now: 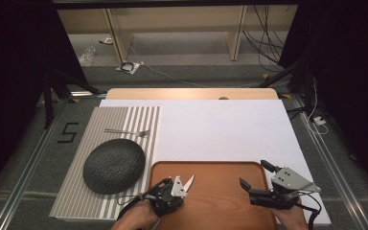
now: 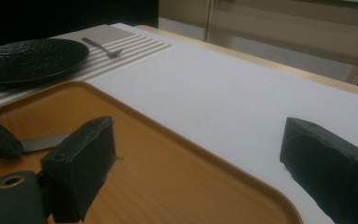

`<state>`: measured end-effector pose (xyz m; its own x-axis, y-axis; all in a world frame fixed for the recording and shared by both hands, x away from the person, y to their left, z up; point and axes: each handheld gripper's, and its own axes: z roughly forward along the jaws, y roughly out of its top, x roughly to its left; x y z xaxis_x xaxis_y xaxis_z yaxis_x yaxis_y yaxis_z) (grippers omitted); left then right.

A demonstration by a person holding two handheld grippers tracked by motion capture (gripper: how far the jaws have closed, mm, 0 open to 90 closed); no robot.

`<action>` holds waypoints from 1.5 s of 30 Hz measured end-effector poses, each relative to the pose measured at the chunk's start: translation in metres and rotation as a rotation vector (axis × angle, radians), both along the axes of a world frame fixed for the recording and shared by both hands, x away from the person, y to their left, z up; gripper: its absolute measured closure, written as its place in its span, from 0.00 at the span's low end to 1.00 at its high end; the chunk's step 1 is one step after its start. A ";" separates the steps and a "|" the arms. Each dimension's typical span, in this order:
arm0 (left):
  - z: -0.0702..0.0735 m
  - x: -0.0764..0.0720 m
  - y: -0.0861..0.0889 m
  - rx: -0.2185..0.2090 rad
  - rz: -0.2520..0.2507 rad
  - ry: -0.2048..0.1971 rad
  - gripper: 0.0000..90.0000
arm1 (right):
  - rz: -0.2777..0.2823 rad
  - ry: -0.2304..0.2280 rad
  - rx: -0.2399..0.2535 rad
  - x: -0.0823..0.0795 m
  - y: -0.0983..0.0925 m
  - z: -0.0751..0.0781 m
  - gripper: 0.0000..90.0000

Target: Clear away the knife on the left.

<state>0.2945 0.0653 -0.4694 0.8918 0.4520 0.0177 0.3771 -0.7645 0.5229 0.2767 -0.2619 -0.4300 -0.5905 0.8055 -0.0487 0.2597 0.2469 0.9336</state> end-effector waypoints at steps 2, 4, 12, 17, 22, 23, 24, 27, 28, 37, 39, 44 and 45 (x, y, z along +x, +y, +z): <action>0.000 0.001 0.001 0.005 0.006 -0.008 1.00 | 0.001 0.000 -0.001 0.000 0.000 0.000 0.13; 0.000 0.002 0.002 0.003 0.015 -0.010 1.00 | 0.001 -0.001 -0.001 0.000 0.000 0.000 0.13; 0.000 0.007 0.008 0.014 0.036 -0.018 1.00 | 0.002 -0.002 -0.002 0.000 0.000 0.000 0.13; 0.000 0.009 0.012 0.024 0.056 -0.027 1.00 | 0.002 0.000 -0.005 0.000 -0.001 0.000 0.13; 0.000 0.012 0.017 0.033 0.072 -0.028 1.00 | 0.001 0.002 -0.005 0.000 -0.001 0.000 0.13; 0.000 0.012 0.018 0.035 0.074 -0.030 1.00 | 0.002 0.002 -0.005 0.000 -0.001 0.000 0.13; 0.000 0.012 0.019 0.037 0.078 -0.032 1.00 | 0.002 0.000 -0.002 0.000 0.000 0.000 0.13; 0.000 0.014 0.021 0.036 0.085 -0.031 1.00 | 0.002 0.002 -0.001 0.000 0.000 0.000 0.13; 0.000 0.014 0.022 0.032 0.091 -0.030 1.00 | 0.002 0.003 -0.004 0.000 -0.001 0.000 0.13; 0.000 0.017 0.024 0.033 0.107 -0.037 1.00 | 0.002 0.000 -0.002 0.000 0.000 0.000 0.13; 0.000 0.018 0.026 0.028 0.115 -0.034 1.00 | 0.001 0.003 -0.004 0.000 -0.001 0.000 0.13; 0.000 0.018 0.028 0.028 0.126 -0.033 1.00 | 0.001 0.007 -0.006 0.000 0.000 0.000 0.13; 0.000 0.019 0.029 0.037 0.133 -0.040 1.00 | 0.001 0.008 -0.008 0.000 0.001 0.000 0.13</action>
<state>0.3136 0.0945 -0.4697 0.8221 0.5649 0.0706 0.4562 -0.7278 0.5120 0.2765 -0.2613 -0.4304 -0.5919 0.8044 -0.0503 0.2666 0.2542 0.9297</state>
